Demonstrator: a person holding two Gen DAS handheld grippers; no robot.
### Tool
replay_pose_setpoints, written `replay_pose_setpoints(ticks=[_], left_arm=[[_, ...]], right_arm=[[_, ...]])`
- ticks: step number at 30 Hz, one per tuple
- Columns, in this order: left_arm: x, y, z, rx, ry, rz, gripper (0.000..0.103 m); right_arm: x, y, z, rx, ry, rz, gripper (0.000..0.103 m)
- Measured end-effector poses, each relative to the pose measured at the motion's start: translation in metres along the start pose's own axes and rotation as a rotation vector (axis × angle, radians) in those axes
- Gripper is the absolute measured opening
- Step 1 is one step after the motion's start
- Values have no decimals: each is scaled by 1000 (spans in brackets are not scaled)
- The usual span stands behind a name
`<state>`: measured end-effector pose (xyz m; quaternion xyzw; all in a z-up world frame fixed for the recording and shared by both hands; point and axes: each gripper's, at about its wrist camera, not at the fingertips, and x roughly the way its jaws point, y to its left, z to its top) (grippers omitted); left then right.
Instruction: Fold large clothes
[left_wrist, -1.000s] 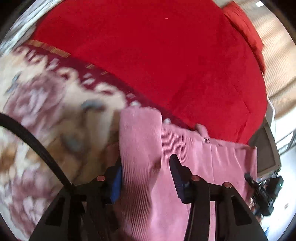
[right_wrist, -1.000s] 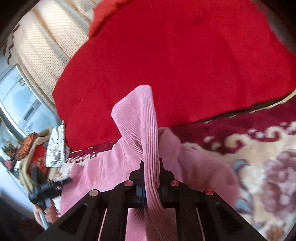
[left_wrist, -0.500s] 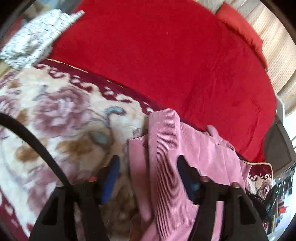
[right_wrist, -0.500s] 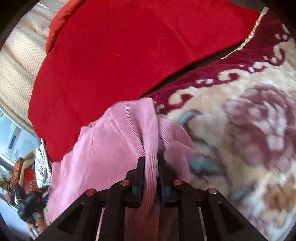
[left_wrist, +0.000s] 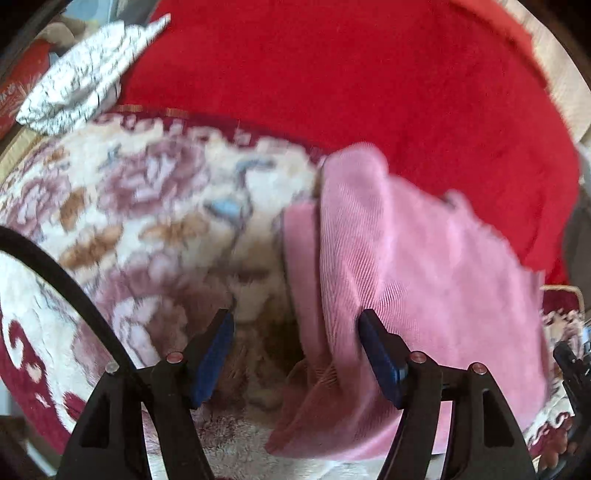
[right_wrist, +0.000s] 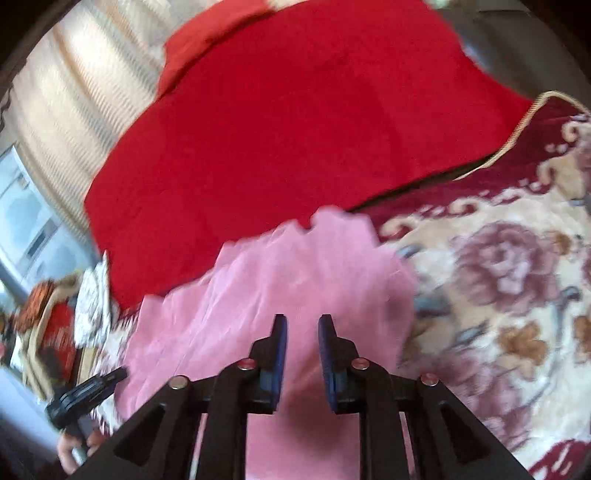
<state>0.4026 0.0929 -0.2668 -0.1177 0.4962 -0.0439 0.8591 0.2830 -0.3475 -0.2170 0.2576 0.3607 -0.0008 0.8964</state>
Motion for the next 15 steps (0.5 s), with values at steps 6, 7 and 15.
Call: replay_pose_setpoints(ticks=[6, 7, 15], left_arm=[[-17, 7, 0, -10, -38, -26, 72], [-23, 4, 1, 1, -55, -25, 72], [-17, -38, 25, 122, -109, 7, 72]], right_arm=[[46, -34, -22, 114, 161, 15, 22], [44, -32, -19, 102, 168, 7, 22], [42, -8, 36, 58, 50, 24, 24]])
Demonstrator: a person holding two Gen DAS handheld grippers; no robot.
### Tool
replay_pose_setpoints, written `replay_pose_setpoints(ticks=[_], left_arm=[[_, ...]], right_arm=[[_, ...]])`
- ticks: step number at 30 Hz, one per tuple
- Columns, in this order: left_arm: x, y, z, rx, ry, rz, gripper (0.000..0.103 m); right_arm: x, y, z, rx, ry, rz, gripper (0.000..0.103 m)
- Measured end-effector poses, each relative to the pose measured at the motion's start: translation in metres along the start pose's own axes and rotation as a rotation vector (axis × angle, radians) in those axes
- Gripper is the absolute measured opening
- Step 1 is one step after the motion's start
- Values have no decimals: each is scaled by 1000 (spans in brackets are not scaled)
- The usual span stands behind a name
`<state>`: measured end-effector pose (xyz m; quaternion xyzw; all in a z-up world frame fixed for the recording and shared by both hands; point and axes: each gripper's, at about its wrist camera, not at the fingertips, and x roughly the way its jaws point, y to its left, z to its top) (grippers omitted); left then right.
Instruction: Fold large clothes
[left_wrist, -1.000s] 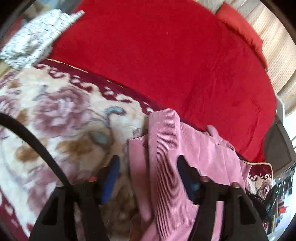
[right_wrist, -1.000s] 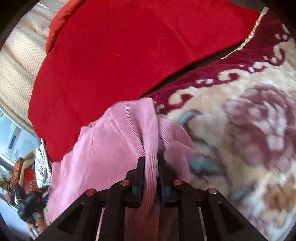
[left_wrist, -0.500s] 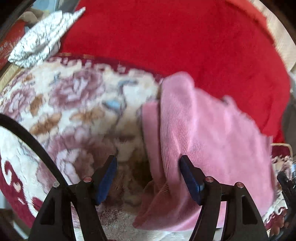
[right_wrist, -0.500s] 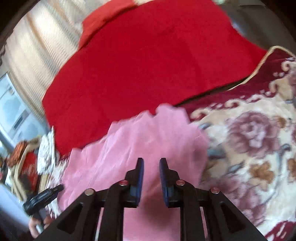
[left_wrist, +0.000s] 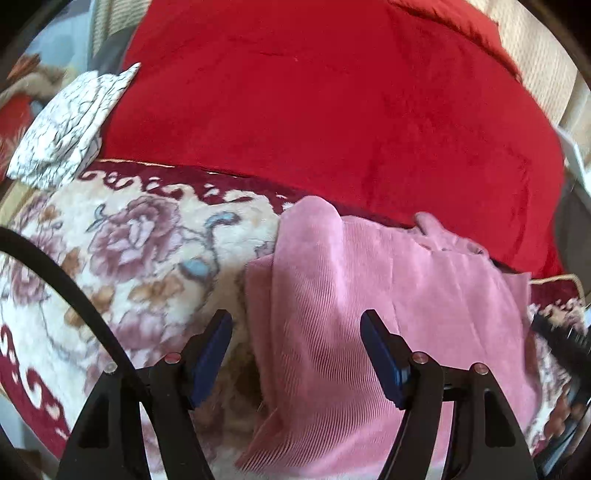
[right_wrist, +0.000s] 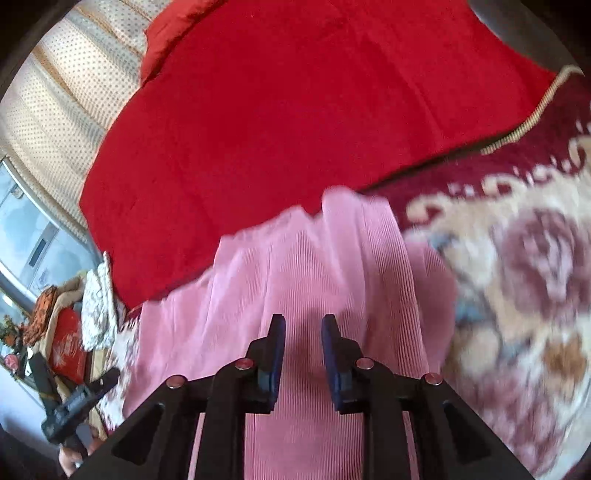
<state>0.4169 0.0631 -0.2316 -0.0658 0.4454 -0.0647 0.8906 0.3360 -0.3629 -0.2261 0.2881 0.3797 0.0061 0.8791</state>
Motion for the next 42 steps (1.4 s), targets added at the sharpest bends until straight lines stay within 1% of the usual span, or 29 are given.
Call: replay_pose_setpoints(ticks=[1, 3, 4, 5, 6, 7, 9, 11, 13, 15, 17, 18, 20, 22, 24, 25, 26, 27, 28, 30, 31, 32, 34, 37, 38, 40, 41, 42], left_arm=[[8, -2, 2, 3, 14, 8, 72], [34, -2, 1, -2, 83, 44, 73], [54, 1, -2, -10, 150, 68, 78], [65, 4, -5, -29, 182, 63, 82], [66, 6, -5, -47, 162, 54, 85], [63, 5, -5, -43, 142, 57, 85], [59, -1, -5, 3, 148, 79, 85], [49, -2, -7, 14, 139, 86, 84], [32, 3, -11, -9, 110, 60, 84], [6, 8, -19, -24, 58, 30, 84], [-17, 10, -28, -18, 20, 9, 84], [-26, 11, -33, -16, 7, 3, 84], [-38, 9, -45, -20, -4, -9, 84], [-40, 9, -55, -25, 8, -11, 84], [-29, 11, -66, -37, 56, 29, 84], [-20, 12, -69, -45, 93, 50, 84], [-8, 15, -72, -57, 138, 51, 85], [0, 19, -74, -75, 169, 40, 86], [0, 22, -74, -91, 173, 29, 86], [-10, 22, -74, -93, 152, 22, 86], [-16, 22, -73, -92, 136, 20, 86], [-22, 23, -73, -95, 121, 8, 85], [-33, 26, -77, -125, 102, -41, 85], [-44, 33, -94, -206, 95, -125, 85], [-44, 33, -97, -224, 100, -140, 85], [-44, 31, -107, -261, 110, -171, 85], [-41, 29, -110, -268, 113, -175, 85], [-39, 27, -111, -265, 120, -165, 85]], right_arm=[[8, -2, 8, 12, 1, -13, 24], [31, -13, 19, 54, 24, -64, 24], [46, -23, 23, 79, 51, -92, 23], [64, -38, 24, 122, 101, -68, 23], [72, -48, 25, 171, 117, -26, 23], [71, -52, 25, 197, 100, -5, 22], [63, -47, 25, 185, 95, -7, 23], [56, -40, 23, 155, 82, -24, 23], [39, -28, 18, 141, 62, -28, 25], [20, -12, 9, 116, 51, 27, 25], [5, 9, -1, 59, 45, 76, 25], [-5, 26, -10, 1, 47, 100, 25], [-15, 47, -29, -52, 65, 148, 25], [-16, 59, -45, -67, 92, 184, 25], [-8, 66, -63, -74, 121, 167, 39], [4, 66, -74, -78, 154, 141, 50], [14, 65, -82, -89, 164, 134, 50], [15, 66, -85, -105, 140, 129, 50], [11, 71, -87, -145, 116, 112, 50], [8, 83, -86, -207, 136, 66, 49], [4, 84, -85, -205, 137, 70, 49], [-2, 85, -84, -188, 129, 96, 49], [-11, 87, -82, -182, 106, 136, 49], [-25, 91, -85, -224, 38, 148, 49], [-30, 92, -86, -235, 11, 154, 49], [-21, 91, -86, -223, 23, 148, 49], [-8, 85, -87, -202, 63, 135, 49], [0, 82, -89, -188, 92, 120, 46]])
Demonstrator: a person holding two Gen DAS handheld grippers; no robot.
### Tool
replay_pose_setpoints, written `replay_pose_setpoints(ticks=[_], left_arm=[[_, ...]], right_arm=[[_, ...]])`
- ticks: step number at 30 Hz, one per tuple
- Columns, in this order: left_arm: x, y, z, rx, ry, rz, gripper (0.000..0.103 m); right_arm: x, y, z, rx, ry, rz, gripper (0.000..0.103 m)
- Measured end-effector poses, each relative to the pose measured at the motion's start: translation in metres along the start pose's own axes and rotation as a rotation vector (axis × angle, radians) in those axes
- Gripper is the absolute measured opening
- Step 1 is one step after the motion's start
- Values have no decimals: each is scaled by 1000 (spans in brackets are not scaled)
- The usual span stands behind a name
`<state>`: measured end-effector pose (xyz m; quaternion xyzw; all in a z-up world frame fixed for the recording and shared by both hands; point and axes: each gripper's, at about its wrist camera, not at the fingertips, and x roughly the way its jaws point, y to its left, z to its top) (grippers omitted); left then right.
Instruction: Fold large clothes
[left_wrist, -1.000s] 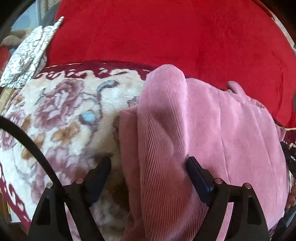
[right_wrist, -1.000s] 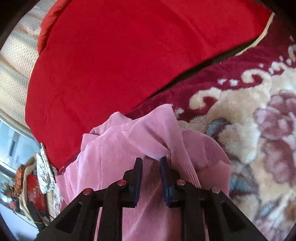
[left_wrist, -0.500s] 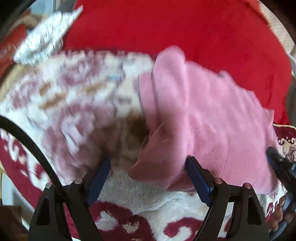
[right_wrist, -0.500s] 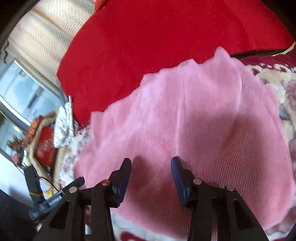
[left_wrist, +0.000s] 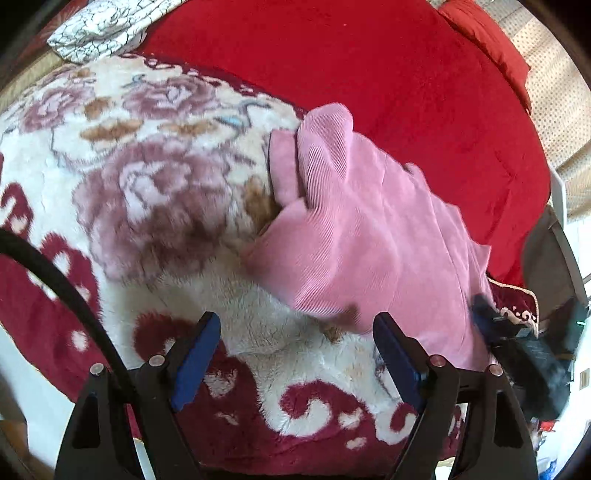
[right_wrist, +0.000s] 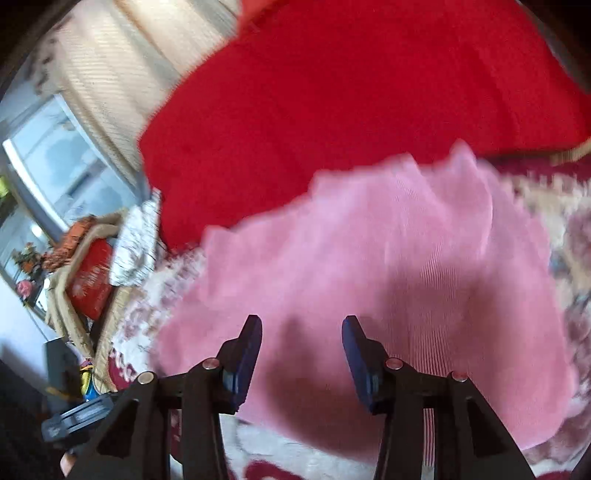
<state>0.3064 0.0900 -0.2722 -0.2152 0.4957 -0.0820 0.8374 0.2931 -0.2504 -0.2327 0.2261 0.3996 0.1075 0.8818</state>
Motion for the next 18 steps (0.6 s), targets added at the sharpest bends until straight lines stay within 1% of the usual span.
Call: replay_pose_setpoints(ticks=[1, 3, 5, 8, 10, 12, 13, 14, 15, 16, 17, 18], left_arm=[[4, -2, -1, 1, 10, 16, 84], [9, -5, -1, -4, 15, 18, 83], [9, -9, 0, -8, 6, 15, 82], [1, -15, 4, -2, -47, -29, 82], [-1, -21, 4, 25, -64, 11, 83], [5, -19, 5, 12, -53, 25, 83], [10, -17, 5, -2, -38, 26, 83], [21, -11, 5, -13, 5, 36, 83], [30, -9, 5, -18, 38, 51, 83], [32, -8, 5, -16, 39, 54, 83], [29, -10, 4, -7, 23, 51, 83], [25, -13, 4, 4, 13, 46, 82]], right_arm=[[12, -9, -5, 18, 27, -4, 38], [10, -13, -7, 7, -12, 23, 38], [5, -16, -7, 19, -4, 38, 38], [-8, -20, -7, 67, -18, 88, 37], [-19, -22, -7, 63, -52, 89, 37], [-29, -34, -10, 91, -95, 82, 38], [-30, -42, -12, 111, -97, 79, 40], [-30, -50, -13, 122, -87, 67, 40], [-24, -62, -15, 147, -46, 71, 40], [-23, -69, -16, 166, -32, 105, 40], [-29, -74, -17, 182, -36, 127, 40], [-33, -76, -17, 185, -38, 126, 39]])
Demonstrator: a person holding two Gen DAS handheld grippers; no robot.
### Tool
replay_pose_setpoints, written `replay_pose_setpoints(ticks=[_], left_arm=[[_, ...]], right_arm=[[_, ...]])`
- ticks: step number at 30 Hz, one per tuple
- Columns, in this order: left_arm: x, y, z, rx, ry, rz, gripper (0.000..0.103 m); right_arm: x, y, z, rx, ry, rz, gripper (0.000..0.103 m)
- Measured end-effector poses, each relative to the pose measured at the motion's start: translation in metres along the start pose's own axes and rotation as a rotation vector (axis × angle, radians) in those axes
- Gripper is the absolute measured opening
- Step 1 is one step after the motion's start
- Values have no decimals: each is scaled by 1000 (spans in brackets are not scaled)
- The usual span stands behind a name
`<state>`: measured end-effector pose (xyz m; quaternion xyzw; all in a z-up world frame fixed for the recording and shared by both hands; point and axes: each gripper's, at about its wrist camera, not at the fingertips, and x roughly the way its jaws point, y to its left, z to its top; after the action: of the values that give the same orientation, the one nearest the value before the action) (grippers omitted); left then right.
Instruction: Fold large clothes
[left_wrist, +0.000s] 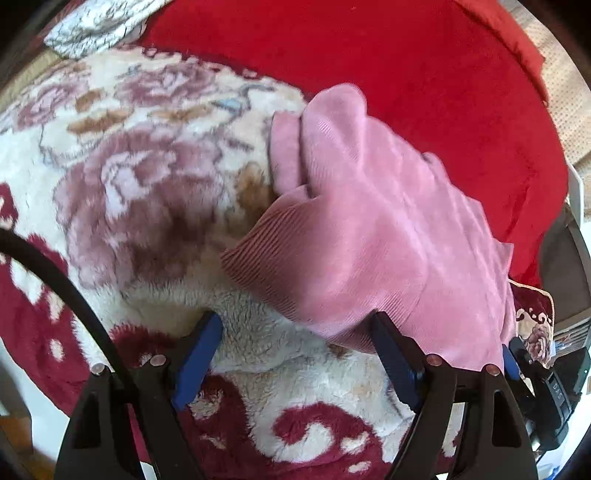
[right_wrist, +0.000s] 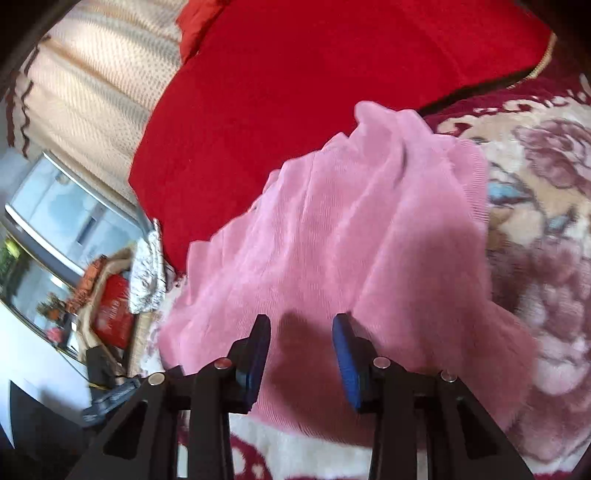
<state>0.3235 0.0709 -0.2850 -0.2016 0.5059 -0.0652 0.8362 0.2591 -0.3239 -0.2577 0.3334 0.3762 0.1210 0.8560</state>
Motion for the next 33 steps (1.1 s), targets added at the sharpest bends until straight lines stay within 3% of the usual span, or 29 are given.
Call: replay_pose_setpoints(ticks=[8, 10, 13, 15, 28, 29, 30, 31, 33], left_arm=[[-28, 11, -15, -78, -55, -77, 82], [-31, 9, -25, -89, -41, -110, 83], [-25, 12, -34, -144, 22, -180, 83], [-20, 15, -34, -206, 46, -223, 83], [29, 4, 5, -407, -53, -345, 82], [31, 1, 7, -405, -71, -337, 76], [31, 0, 8, -397, -85, -315, 54], [32, 0, 9, -381, -89, -299, 43], [35, 1, 12, -369, -84, -292, 37]], right_arm=[[-47, -17, 6, 59, -82, 42, 41], [-44, -18, 3, 50, -66, 38, 41], [-13, -28, -6, 89, 34, -18, 40], [-8, -31, -11, 96, 24, -20, 40], [1, -11, -15, -30, 6, -98, 40], [2, -10, -15, -34, 7, -96, 40], [2, -11, -14, -36, 9, -89, 40], [3, -12, -13, -34, 13, -82, 40], [2, -17, -13, -25, 17, -66, 40]])
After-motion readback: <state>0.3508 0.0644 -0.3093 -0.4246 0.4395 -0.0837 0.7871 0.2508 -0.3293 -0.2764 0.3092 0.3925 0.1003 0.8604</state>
